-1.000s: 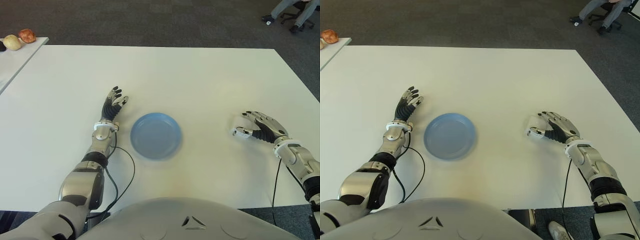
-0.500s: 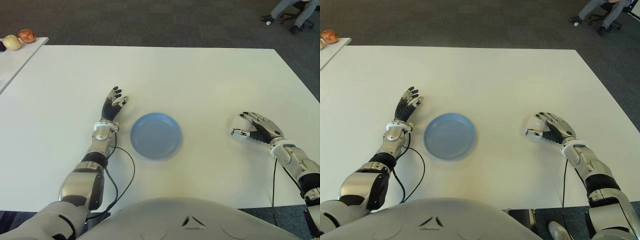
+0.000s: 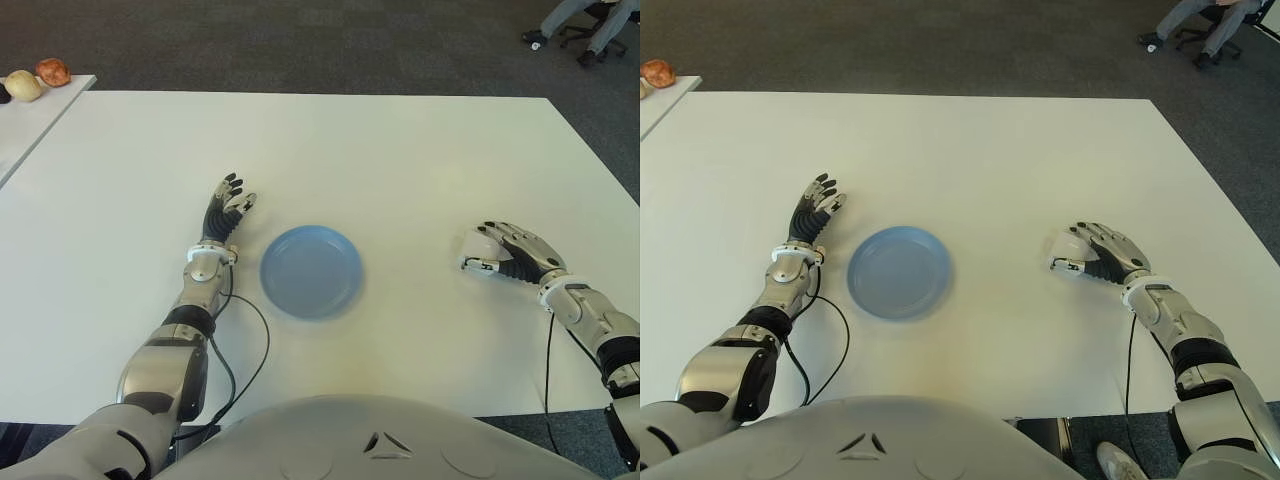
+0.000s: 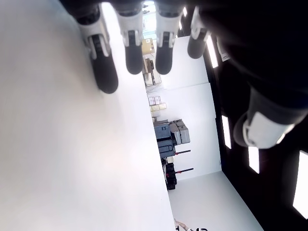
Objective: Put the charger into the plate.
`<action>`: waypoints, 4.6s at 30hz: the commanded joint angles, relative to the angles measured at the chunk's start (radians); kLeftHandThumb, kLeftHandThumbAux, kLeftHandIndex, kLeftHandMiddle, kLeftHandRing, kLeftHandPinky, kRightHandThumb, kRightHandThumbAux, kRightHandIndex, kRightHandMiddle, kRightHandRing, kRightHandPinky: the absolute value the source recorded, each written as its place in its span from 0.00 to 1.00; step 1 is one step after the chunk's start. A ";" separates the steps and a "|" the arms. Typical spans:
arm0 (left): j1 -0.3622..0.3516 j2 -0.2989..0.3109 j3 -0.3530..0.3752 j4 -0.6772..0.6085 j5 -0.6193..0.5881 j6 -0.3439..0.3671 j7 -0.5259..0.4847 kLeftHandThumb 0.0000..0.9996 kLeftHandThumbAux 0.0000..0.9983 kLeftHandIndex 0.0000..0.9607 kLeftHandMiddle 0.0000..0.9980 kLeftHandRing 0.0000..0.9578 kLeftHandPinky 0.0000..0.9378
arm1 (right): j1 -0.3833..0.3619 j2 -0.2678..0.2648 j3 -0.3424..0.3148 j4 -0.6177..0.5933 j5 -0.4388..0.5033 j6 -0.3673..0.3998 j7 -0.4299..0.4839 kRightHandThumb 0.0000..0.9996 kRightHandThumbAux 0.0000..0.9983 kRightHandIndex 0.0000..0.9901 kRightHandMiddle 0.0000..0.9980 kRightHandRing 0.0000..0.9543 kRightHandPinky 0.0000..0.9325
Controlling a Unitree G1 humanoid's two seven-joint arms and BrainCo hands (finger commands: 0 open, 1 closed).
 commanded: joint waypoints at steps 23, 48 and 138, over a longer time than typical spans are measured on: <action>0.093 -0.009 -0.018 0.045 0.013 0.070 -0.037 0.00 0.55 0.06 0.14 0.14 0.13 | 0.064 -0.053 0.043 -0.111 -0.019 -0.010 0.040 0.38 0.15 0.00 0.00 0.00 0.00; 0.096 -0.007 -0.022 0.040 0.014 0.059 -0.050 0.00 0.54 0.06 0.13 0.12 0.12 | 0.099 -0.070 0.018 -0.157 0.003 -0.033 0.078 0.37 0.20 0.00 0.00 0.00 0.00; 0.101 0.002 -0.022 0.030 0.014 0.084 -0.058 0.00 0.54 0.10 0.14 0.13 0.12 | -0.062 0.011 0.112 0.070 -0.152 -0.274 -0.495 0.70 0.67 0.74 0.84 0.88 0.86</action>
